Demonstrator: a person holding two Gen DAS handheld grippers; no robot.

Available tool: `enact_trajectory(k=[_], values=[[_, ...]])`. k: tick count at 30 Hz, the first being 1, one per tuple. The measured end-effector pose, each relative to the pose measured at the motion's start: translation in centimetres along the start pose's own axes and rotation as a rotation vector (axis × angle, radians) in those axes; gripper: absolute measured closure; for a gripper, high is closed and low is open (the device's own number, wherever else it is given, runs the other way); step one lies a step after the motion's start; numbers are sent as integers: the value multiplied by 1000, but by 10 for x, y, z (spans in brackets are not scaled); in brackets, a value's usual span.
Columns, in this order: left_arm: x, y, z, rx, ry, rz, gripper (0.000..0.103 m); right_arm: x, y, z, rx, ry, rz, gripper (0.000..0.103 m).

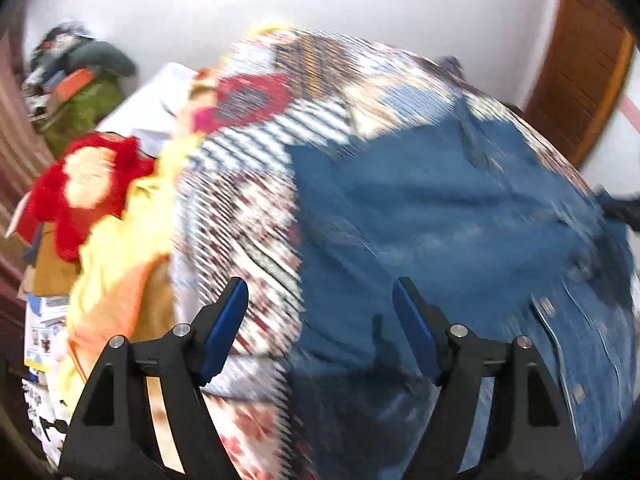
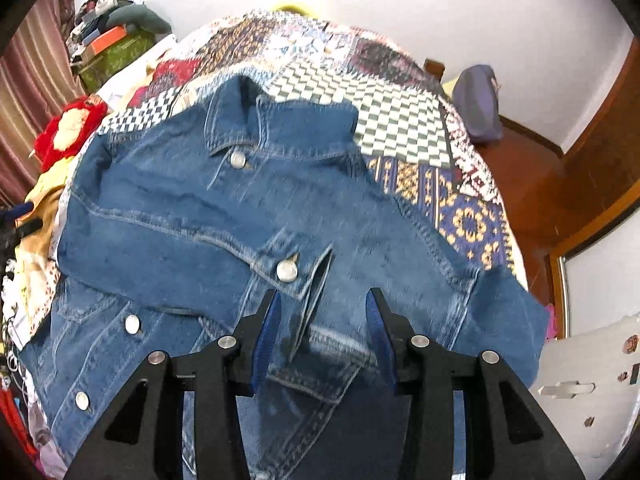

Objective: Fold large clothes

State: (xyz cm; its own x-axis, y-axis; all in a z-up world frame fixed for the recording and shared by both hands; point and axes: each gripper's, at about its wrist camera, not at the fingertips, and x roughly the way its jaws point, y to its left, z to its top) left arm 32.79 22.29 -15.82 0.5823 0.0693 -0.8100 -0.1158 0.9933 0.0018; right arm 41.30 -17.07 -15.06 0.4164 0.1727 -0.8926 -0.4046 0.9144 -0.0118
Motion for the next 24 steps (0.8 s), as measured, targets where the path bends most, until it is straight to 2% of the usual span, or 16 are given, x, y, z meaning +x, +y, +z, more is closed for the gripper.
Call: enact_trajectory(k=[4,6,8,10,11,12,14,15,19,22,24], values=[[37,23,28,-94,50,-11,29,26,-1,15,47,37,40,63],[65,36,41,-192,102,-96,29,44,-5,20,96,74,52,63],[83,39,46,-252,132,-168,29,63,-10,23,164,112,106,63],[98,37,50,-284,148,-198,38,77,-15,24,215,137,154,63],[108,36,53,-293,163,-195,48,83,-18,25,241,142,170,63],[119,34,55,-293,179,-192,63,87,-20,25,258,142,178,63],[128,31,56,-267,181,-169,88,93,-19,28,266,139,186,63],[131,29,57,-253,169,-150,91,95,-18,29,260,139,182,63],[132,32,63,-226,108,-65,91,102,-11,33,195,143,136,63],[142,35,64,-209,120,-35,91,90,0,39,118,78,63,63],[149,34,62,-190,135,-15,85,88,4,41,97,57,58,62]])
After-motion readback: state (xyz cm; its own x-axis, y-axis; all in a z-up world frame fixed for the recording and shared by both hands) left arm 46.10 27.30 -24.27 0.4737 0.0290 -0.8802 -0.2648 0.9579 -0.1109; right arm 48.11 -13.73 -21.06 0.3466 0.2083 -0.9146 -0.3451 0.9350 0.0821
